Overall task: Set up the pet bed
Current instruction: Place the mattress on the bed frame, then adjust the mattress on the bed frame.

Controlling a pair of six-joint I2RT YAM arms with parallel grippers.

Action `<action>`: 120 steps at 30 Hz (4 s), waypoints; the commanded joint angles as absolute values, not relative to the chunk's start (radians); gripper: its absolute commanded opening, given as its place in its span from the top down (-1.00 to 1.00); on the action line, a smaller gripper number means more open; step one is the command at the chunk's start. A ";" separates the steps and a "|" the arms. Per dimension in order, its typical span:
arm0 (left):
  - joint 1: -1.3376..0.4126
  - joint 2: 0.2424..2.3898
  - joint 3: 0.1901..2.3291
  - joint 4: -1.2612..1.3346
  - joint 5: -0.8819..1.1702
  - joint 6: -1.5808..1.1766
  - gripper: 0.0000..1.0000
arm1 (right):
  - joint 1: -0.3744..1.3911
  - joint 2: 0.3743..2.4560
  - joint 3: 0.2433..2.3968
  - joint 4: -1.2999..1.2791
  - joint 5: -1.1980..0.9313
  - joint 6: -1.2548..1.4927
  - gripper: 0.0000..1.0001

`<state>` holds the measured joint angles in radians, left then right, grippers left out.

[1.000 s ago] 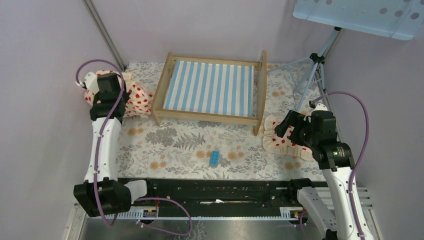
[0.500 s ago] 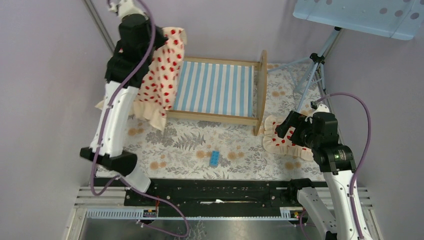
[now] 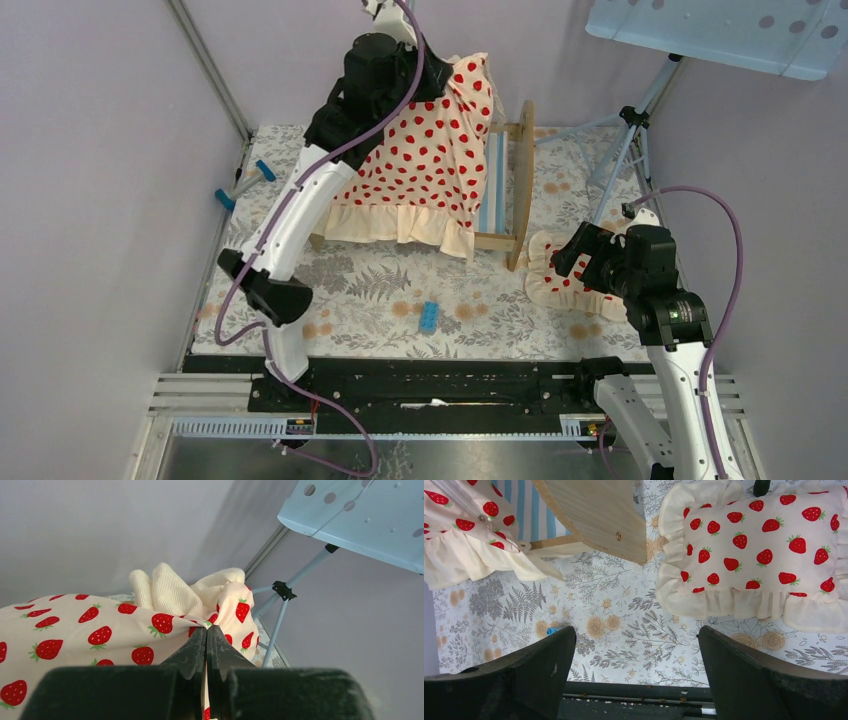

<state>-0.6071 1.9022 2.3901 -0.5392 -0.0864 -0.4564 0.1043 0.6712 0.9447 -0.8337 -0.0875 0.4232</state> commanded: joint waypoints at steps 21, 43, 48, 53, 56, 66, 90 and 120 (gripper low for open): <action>-0.522 1.711 2.001 -0.181 -0.074 -0.499 1.00 | 0.101 0.672 0.942 -0.816 -0.060 0.423 -0.99; -0.505 1.812 2.020 -0.246 -0.188 -0.446 -0.98 | 0.101 0.687 0.988 -0.792 -0.034 0.403 -0.99; -0.434 1.582 1.838 -0.421 -0.311 -0.415 -0.98 | 0.102 0.747 1.103 -0.775 -0.042 0.395 -0.99; -0.263 1.409 1.637 -0.545 -0.265 -0.434 -0.98 | 0.128 0.900 1.235 -0.734 -0.118 0.439 -0.99; -0.177 1.364 1.543 -0.560 -0.191 -0.424 -0.98 | 0.326 1.020 1.376 -0.741 0.109 0.443 -0.99; -0.146 1.380 1.464 -0.507 -0.089 -0.333 -0.89 | 0.707 1.515 1.694 -0.745 0.407 0.500 -0.99; -0.146 1.504 1.283 -0.324 -0.089 -0.271 -0.86 | 0.615 1.789 1.491 -0.583 0.337 0.660 -0.99; -0.150 1.577 1.265 -0.421 -0.131 -0.276 1.00 | 0.581 1.675 1.584 -0.741 0.533 0.532 0.82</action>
